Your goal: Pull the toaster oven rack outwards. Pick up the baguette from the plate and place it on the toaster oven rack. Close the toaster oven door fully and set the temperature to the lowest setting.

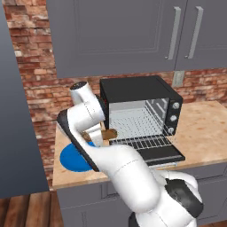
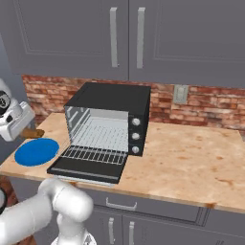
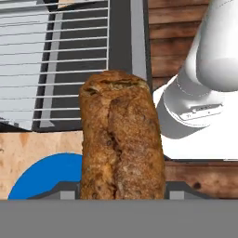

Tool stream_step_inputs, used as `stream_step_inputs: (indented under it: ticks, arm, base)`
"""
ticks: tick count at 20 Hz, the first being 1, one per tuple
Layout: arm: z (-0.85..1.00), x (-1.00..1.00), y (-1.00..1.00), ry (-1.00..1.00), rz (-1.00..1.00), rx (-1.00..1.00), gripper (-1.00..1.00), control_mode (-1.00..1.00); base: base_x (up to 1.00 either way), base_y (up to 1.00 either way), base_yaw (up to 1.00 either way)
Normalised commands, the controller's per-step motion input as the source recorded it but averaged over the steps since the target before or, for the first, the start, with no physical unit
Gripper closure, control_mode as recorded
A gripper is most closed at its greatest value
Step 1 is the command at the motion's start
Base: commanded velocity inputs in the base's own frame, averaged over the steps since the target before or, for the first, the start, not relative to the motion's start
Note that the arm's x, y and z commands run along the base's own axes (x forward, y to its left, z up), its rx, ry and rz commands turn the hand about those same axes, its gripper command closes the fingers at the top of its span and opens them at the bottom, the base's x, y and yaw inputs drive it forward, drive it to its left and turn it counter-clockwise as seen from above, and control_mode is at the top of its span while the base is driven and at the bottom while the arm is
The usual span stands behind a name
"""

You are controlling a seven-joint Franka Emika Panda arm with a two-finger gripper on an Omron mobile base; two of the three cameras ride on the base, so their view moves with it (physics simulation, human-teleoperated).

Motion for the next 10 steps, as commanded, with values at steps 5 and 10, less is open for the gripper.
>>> stream_step_inputs:
  ticks: [5,10]
  arm:
    - [0.19,-0.68,-1.0,-0.22,0.0,0.0,1.0,-1.0]
    - [0.17,-0.04,-1.0,-0.13,0.0,0.0,1.0,-1.0]
  base:
    - [0.0,0.0,0.0]
    - [0.0,0.0,0.0]
